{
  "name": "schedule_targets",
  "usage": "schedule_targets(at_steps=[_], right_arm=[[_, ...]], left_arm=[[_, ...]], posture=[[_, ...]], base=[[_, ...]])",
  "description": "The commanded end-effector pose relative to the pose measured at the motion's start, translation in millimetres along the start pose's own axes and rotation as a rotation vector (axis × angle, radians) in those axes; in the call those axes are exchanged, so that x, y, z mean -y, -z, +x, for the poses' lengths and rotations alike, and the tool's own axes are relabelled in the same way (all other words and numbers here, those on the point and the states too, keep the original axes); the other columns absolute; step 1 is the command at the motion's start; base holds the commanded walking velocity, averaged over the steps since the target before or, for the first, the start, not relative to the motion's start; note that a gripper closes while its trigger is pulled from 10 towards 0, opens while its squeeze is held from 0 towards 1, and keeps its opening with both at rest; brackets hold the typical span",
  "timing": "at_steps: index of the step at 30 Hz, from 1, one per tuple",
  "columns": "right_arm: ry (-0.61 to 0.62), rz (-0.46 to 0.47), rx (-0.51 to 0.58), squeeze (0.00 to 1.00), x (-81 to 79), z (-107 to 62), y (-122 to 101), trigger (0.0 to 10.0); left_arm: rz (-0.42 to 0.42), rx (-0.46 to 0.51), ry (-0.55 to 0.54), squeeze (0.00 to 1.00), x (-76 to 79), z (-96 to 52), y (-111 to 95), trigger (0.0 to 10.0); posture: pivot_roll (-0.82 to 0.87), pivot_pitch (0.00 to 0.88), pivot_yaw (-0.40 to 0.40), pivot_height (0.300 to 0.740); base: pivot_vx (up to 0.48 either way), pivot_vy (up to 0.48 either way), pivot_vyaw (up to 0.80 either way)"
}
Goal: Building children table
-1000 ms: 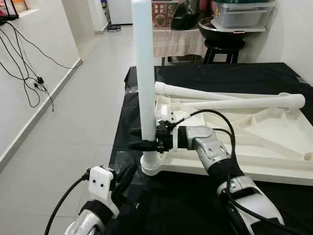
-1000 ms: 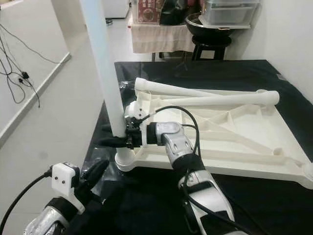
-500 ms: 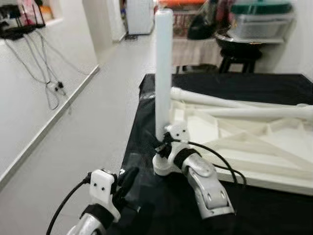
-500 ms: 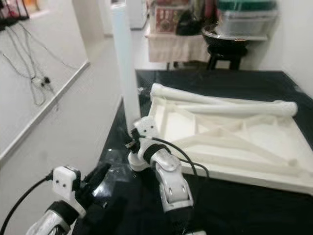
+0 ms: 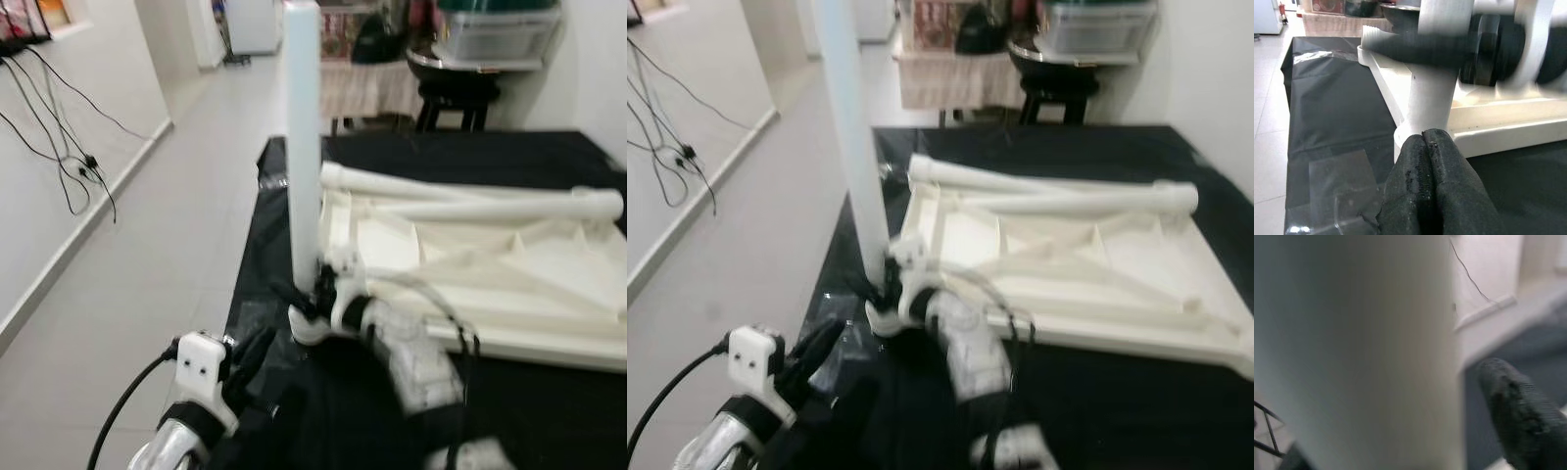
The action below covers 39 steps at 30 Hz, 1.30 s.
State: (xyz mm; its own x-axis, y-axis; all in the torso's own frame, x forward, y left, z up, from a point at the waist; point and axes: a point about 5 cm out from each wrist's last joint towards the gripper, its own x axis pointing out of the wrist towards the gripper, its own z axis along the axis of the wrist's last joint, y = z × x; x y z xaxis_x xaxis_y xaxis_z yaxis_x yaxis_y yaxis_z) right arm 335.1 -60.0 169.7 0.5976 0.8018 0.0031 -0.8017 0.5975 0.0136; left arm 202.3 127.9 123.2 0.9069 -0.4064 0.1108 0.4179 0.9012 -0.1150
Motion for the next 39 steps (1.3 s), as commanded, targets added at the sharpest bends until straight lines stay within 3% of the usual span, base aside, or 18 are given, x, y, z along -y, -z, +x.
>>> schedule_targets(at_steps=[1,2,3,4,9,14,15,16,17,30,31,32,33,34,36,37,38,39], right_arm=[[-0.133,0.004,0.027,0.86,-0.1,2.3,-5.4,10.0],[-0.133,0.004,0.027,0.86,-0.1,2.3,-5.4,10.0],[-0.319,-0.046,-0.018,0.0,-2.4,1.6,-5.2,10.0],[-0.319,-0.046,-0.018,0.0,-2.4,1.6,-5.2,10.0],[-0.544,-0.088,-0.132,0.0,-3.1,-1.0,3.3,10.0],[-0.571,-0.073,-0.145,0.0,5.2,4.3,1.5,10.0],[-0.58,-0.062,-0.142,0.0,7.9,5.0,0.1,2.3],[-0.58,-0.062,-0.142,0.0,7.9,5.0,0.1,2.3],[-0.582,-0.054,-0.14,0.0,9.8,5.1,-0.5,0.0],[-0.486,-0.074,-0.116,0.0,19.1,-10.0,6.4,0.0],[-0.342,-0.089,-0.102,0.0,20.0,-10.8,9.4,0.0],[-0.342,-0.089,-0.102,0.0,20.0,-10.8,9.4,0.0],[-0.233,-0.098,-0.09,0.0,20.9,-12.3,11.2,0.0],[0.112,-0.047,-0.086,0.0,16.2,-17.0,24.0,0.0],[0.112,-0.047,-0.086,0.0,16.2,-17.0,24.0,0.0],[0.375,-0.008,-0.098,0.0,15.5,-28.1,32.8,0.0],[0.375,-0.008,-0.098,0.0,15.5,-28.1,32.8,0.0],[0.406,-0.001,-0.127,0.0,1.5,-31.9,44.5,0.0]], left_arm=[[0.004,-0.026,-0.01,0.0,-2.4,-2.6,4.7,10.0],[0.004,-0.026,-0.01,0.0,-2.4,-2.6,4.7,10.0],[0.004,-0.026,-0.01,0.0,-2.6,-2.2,4.8,10.0],[0.004,-0.026,-0.01,0.0,-2.6,-2.2,4.8,10.0],[0.005,-0.026,-0.01,0.0,-2.3,-1.4,5.5,10.0],[0.005,-0.025,-0.01,0.0,-1.9,-1.0,5.6,10.0],[0.005,-0.025,-0.01,0.0,-1.6,-1.0,5.6,10.0],[0.005,-0.025,-0.01,0.0,-1.6,-1.0,5.6,10.0],[0.004,-0.025,-0.009,0.0,-1.4,-1.0,5.5,10.0],[0.002,-0.023,-0.008,0.0,-0.1,-1.7,4.2,10.0],[0.002,-0.023,-0.008,0.0,-0.1,-3.1,3.7,10.0],[0.002,-0.023,-0.008,0.0,-0.1,-3.1,3.7,10.0],[0.002,-0.023,-0.009,0.0,-0.1,-4.1,3.4,10.0],[0.003,-0.023,-0.01,0.0,-0.9,-5.2,2.4,10.0],[0.003,-0.023,-0.01,0.0,-0.9,-5.2,2.4,10.0],[0.004,-0.022,-0.011,0.0,-1.4,-5.9,1.6,10.0],[0.004,-0.022,-0.011,0.0,-1.4,-5.9,1.6,10.0],[0.006,-0.024,-0.011,0.0,-1.9,-6.1,1.7,10.0]], posture=[[0.01,0.045,0.02,0.74],[0.01,0.045,0.02,0.74],[0.01,0.045,0.02,0.74],[0.01,0.045,0.02,0.74],[0.02,0.036,0.019,0.74],[0.02,0.035,0.02,0.74],[0.02,0.036,0.019,0.74],[0.02,0.036,0.019,0.74],[0.02,0.037,0.019,0.74],[0.02,0.052,0.021,0.74],[0.01,0.064,0.014,0.74],[0.01,0.064,0.014,0.74],[0.01,0.064,0.014,0.74],[0.0,0.077,0.01,0.74],[0.0,0.077,0.01,0.74],[0.0,0.077,0.01,0.74],[0.0,0.077,0.01,0.74],[-0.01,0.072,0.025,0.74]], base=[[0.0,0.0,0.0],[0.0,0.0,0.0],[0.0,0.0,0.0],[0.0,0.0,0.0],[0.0,0.0,0.0],[0.0,0.0,0.0],[0.0,0.0,0.0],[0.0,0.0,0.0],[0.0,0.0,0.0],[0.0,0.0,0.0],[0.0,0.0,0.0],[0.0,0.0,0.0],[0.0,0.0,0.0],[0.0,0.0,0.0],[0.0,0.0,0.0],[0.0,0.0,0.0],[0.0,0.0,0.0],[0.0,0.0,0.0]])
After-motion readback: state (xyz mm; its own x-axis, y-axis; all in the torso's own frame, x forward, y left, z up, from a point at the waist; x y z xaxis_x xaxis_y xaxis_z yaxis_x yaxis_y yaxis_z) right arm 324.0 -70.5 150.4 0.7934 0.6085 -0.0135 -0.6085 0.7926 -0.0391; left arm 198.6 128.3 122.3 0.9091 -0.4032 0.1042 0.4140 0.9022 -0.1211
